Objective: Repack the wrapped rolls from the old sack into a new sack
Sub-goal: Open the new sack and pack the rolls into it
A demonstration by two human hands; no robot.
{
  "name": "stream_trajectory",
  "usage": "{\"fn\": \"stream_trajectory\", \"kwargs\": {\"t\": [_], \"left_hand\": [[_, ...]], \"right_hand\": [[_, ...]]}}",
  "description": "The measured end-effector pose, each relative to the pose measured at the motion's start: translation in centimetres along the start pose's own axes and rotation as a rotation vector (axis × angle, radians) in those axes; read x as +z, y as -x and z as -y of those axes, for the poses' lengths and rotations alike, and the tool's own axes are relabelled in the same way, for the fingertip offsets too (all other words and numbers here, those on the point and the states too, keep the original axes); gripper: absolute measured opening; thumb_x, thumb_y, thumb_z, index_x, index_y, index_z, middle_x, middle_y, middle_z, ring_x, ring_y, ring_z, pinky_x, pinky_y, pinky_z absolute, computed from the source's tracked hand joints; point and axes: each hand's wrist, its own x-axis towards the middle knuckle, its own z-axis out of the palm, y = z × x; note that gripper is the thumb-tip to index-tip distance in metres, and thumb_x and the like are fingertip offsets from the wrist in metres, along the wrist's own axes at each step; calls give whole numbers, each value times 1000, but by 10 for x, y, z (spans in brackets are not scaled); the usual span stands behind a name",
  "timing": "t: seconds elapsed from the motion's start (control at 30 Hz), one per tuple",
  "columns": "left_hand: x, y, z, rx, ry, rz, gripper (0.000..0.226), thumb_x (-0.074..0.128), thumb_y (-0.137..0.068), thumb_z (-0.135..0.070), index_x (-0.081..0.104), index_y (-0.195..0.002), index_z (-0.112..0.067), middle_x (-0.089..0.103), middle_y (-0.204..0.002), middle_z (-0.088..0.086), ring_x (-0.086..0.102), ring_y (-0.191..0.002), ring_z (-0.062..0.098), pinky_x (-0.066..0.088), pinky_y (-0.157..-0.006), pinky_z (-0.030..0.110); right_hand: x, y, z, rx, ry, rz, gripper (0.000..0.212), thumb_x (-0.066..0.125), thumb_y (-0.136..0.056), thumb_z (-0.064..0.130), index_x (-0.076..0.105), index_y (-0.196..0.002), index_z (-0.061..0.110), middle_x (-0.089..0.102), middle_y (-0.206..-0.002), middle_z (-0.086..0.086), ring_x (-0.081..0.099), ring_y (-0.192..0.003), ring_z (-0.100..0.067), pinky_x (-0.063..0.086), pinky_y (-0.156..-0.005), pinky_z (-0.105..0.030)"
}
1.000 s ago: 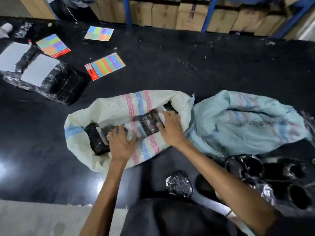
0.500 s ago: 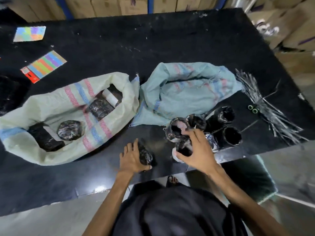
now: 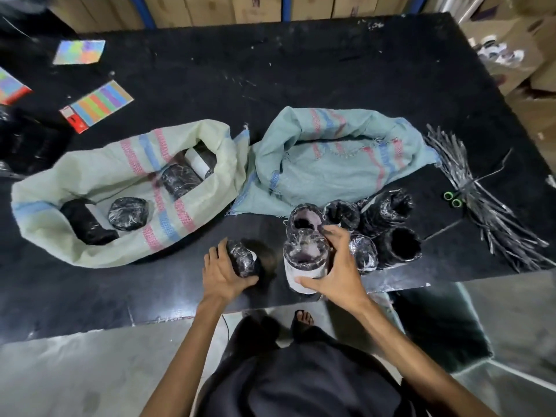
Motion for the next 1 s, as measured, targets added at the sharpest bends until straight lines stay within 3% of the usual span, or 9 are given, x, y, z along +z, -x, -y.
{"fn": "stream_trajectory", "kwargs": {"t": [0.13,0.23,0.3,0.4,0.5,0.6,0.73,0.83,1.0], "left_hand": [[-42,3,4,-47,224,-215,124,94,-46,-54,34,-146,-11,48,-138,8,42,-130,28,35,-114,43],[-75,-3,23,-173,343,-322,120,88,-37,-74,44,-134,-17,59,-124,2,58,-116,23,50,-102,43],[-91,-12,42,-260,391,-384,120,84,-33,-81,49,-129,-19,63,-119,1,62,-112,23,54,-97,42],[-121,-10,56,-338,400,-488,111,92,-44,-67,52,-132,-12,56,-126,9,53,-121,27,45,-106,39],[-145,-18,67,-429,431,-538,112,90,-51,-64,49,-137,-5,50,-130,15,47,-124,32,43,-105,41],[-164,-38,84,-458,421,-581,120,77,-47,-81,51,-136,-6,53,-127,15,53,-119,33,49,-101,45],[-187,-74,98,-474,384,-606,117,79,-60,-71,37,-149,-7,49,-134,19,48,-126,36,42,-105,44],[-201,-112,110,-472,245,-593,111,77,-67,-67,32,-151,-10,48,-133,19,43,-126,36,37,-107,45],[-193,-169,135,-543,149,-466,103,78,-69,-58,32,-149,-12,47,-133,22,44,-122,40,37,-102,49]], "right_hand": [[12,-35,48,79,-504,112,102,96,-55,17,35,-136,30,57,-138,-8,58,-127,-21,48,-105,-37],[48,-71,76,293,-783,216,95,97,-51,34,51,-133,21,68,-129,-6,63,-121,-25,48,-106,-49],[77,-91,94,459,-855,265,81,89,-61,44,59,-132,18,72,-123,-7,66,-118,-29,48,-105,-56],[121,-118,115,598,-802,338,47,72,-86,43,65,-126,19,75,-115,-6,71,-108,-27,53,-101,-50],[161,-142,133,542,-574,401,63,80,-75,57,61,-129,29,74,-118,1,71,-107,-20,59,-88,-40],[195,-165,156,450,-469,410,49,75,-85,47,57,-126,29,71,-115,3,69,-102,-14,56,-72,-29],[240,-201,178,334,-421,440,31,75,-87,43,62,-112,32,73,-109,3,70,-99,-14,59,-84,-35],[280,-231,182,372,-413,493,41,78,-83,47,61,-118,34,72,-114,2,69,-104,-18,58,-94,-44],[328,-264,166,467,-252,505,95,78,-58,75,49,-140,35,63,-134,3,61,-119,-18,50,-105,-44]]}}
